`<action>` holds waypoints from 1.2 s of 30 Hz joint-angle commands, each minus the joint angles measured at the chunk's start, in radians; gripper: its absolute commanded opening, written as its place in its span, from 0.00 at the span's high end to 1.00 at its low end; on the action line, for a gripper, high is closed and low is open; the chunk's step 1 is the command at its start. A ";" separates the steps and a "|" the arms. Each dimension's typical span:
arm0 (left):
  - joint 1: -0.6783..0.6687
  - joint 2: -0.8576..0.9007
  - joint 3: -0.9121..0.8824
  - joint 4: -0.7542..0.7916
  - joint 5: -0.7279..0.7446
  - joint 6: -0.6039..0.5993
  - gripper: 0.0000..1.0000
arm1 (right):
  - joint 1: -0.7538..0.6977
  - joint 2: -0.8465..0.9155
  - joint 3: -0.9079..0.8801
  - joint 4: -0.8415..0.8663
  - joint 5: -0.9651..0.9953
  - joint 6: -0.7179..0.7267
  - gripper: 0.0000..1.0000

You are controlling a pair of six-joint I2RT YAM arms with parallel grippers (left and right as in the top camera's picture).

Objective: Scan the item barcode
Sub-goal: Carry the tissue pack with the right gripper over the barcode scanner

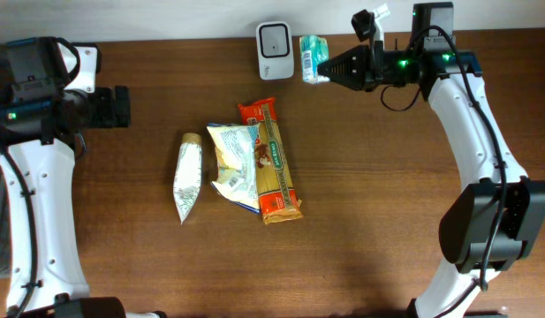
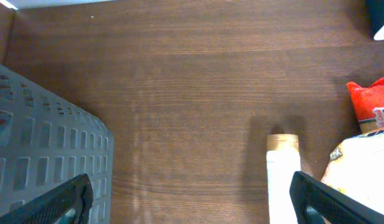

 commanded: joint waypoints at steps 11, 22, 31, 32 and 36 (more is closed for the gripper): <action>0.005 0.000 0.002 0.001 0.011 0.016 0.01 | 0.244 0.032 0.387 -0.452 1.395 -0.067 0.96; 0.005 0.000 0.002 0.001 0.011 0.016 0.01 | 0.459 0.537 0.719 0.035 2.126 -0.858 0.96; 0.005 0.000 0.002 0.001 0.011 0.016 0.01 | 0.457 0.719 0.719 0.235 2.069 -1.052 0.96; 0.005 0.000 0.002 0.001 0.011 0.016 0.01 | 0.457 0.729 0.719 0.257 2.068 -1.061 0.96; 0.005 0.000 0.002 0.001 0.011 0.016 0.01 | 0.451 0.731 0.716 0.298 2.053 -1.069 0.96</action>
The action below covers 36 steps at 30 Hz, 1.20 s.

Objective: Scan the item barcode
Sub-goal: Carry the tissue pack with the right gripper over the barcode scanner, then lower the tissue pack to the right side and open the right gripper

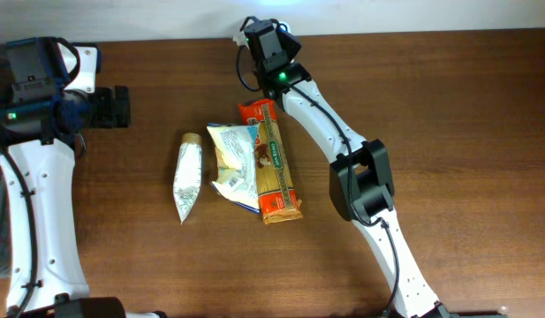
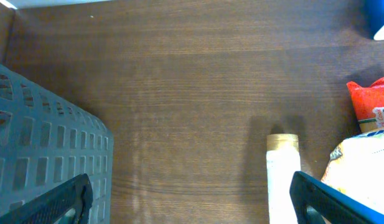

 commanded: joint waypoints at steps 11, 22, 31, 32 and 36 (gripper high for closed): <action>0.005 0.000 0.002 0.001 0.011 0.016 0.01 | -0.020 0.001 -0.008 0.011 -0.057 -0.011 0.96; 0.005 0.000 0.002 0.001 0.011 0.016 0.01 | -0.023 -0.240 -0.007 -0.232 -0.152 0.239 0.96; 0.005 0.000 0.002 0.001 0.011 0.016 0.01 | -0.239 -0.590 -0.011 -1.258 -0.431 0.938 0.96; 0.005 0.000 0.002 0.001 0.011 0.016 0.01 | -0.290 -0.587 -0.034 -1.319 -0.480 0.937 0.96; 0.005 0.000 0.002 0.001 0.011 0.016 0.01 | -0.461 -0.584 -0.278 -1.308 -0.620 0.933 0.96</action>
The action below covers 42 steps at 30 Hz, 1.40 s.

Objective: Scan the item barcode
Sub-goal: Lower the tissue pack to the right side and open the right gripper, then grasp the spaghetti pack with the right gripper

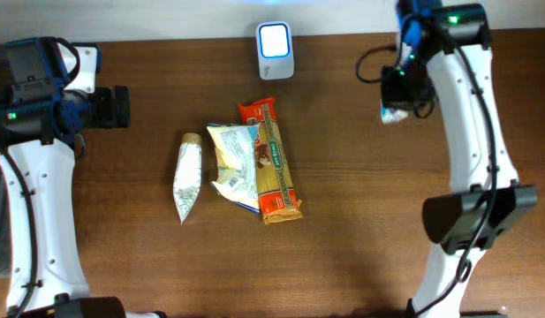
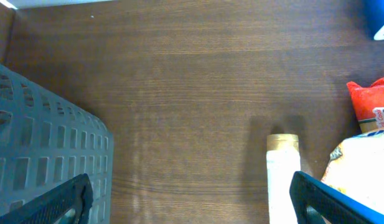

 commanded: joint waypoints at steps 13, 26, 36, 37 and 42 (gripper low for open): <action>0.005 0.000 0.002 0.001 0.011 0.016 0.01 | -0.330 0.010 -0.636 0.419 -0.052 -0.200 0.15; 0.005 0.000 0.002 0.001 0.011 0.016 0.01 | -0.118 0.027 -0.422 0.373 -0.626 -0.200 0.02; 0.005 0.000 0.002 0.001 0.011 0.015 0.01 | 0.327 0.119 -0.493 0.540 -0.509 -0.012 0.21; 0.005 0.000 0.002 0.001 0.011 0.016 0.01 | 0.343 0.130 -0.493 0.540 -0.490 0.006 0.21; 0.005 0.000 0.002 0.001 0.011 0.016 0.01 | 0.359 0.153 -0.495 0.540 -0.447 0.007 0.22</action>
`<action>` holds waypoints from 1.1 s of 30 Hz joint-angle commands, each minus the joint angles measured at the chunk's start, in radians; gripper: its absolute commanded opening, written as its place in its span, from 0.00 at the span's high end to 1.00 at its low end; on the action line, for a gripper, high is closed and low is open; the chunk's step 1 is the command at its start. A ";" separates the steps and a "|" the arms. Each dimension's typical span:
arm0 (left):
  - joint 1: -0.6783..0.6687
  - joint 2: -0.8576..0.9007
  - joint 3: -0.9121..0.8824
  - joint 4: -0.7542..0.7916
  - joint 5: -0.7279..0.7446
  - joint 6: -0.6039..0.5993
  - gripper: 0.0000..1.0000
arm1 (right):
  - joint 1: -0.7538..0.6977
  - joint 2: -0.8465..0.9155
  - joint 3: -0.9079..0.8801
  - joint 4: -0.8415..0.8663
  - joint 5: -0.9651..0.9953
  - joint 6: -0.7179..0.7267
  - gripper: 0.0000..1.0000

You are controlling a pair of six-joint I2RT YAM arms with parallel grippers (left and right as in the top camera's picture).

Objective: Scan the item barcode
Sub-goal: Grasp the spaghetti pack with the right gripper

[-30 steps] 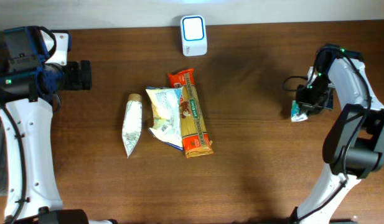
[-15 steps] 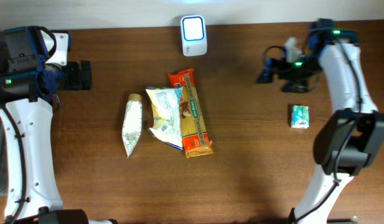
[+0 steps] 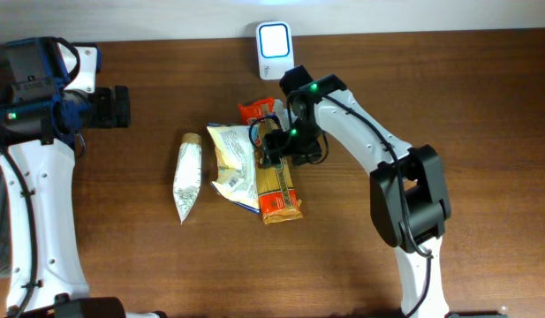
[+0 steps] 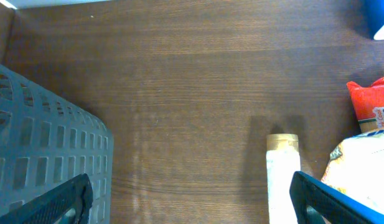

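The white scanner point(image 3: 274, 40) stands at the table's far edge with its window lit. A pile lies mid-table: an orange pasta pack point(image 3: 276, 181), a pale yellow bag point(image 3: 235, 155) and a white pouch point(image 3: 187, 177). My right gripper point(image 3: 285, 147) is down over the pasta pack beside the yellow bag; its fingers are hidden by the wrist. My left gripper point(image 3: 122, 106) hovers at the far left, open and holding nothing. In the left wrist view the left gripper point(image 4: 190, 180) spans bare wood, with the white pouch point(image 4: 283, 171) by its right finger. The small teal pack is out of view.
A grey slatted basket point(image 4: 42, 143) sits off the table's left end, under the left wrist. The scanner's blue glow point(image 4: 379, 15) shows in that view's top right corner. The right arm's links point(image 3: 378, 141) stretch over the table right of the pile.
My right gripper was at the right side of the table with a small pale pack under it; now it is down on the pile at the pasta pack, and that small pack is gone from view. Left arm unmoved.
First my right gripper held a teal pack beside the scanner. Then the right arm covered the scanner. Then it was out to the right with the pack, the scanner lit. Now it is over the pile mid-table. The left gripper stayed open and still.
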 commanded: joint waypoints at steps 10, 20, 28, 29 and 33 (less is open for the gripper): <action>0.005 0.000 0.002 0.001 0.011 0.016 0.01 | 0.072 0.068 -0.013 0.131 0.157 0.000 0.28; 0.005 0.000 0.002 0.001 0.011 0.016 0.01 | 0.101 0.080 -0.013 0.135 0.440 0.089 0.77; 0.005 0.000 0.002 0.001 0.011 0.016 0.01 | -0.132 0.079 -0.011 0.012 -0.086 -0.165 0.92; 0.005 0.000 0.002 0.001 0.011 0.016 0.01 | -0.170 0.079 -0.011 0.000 -0.150 -0.199 0.92; 0.005 0.000 0.002 0.001 0.011 0.016 0.01 | -0.240 0.079 -0.011 -0.041 -0.210 -0.261 0.91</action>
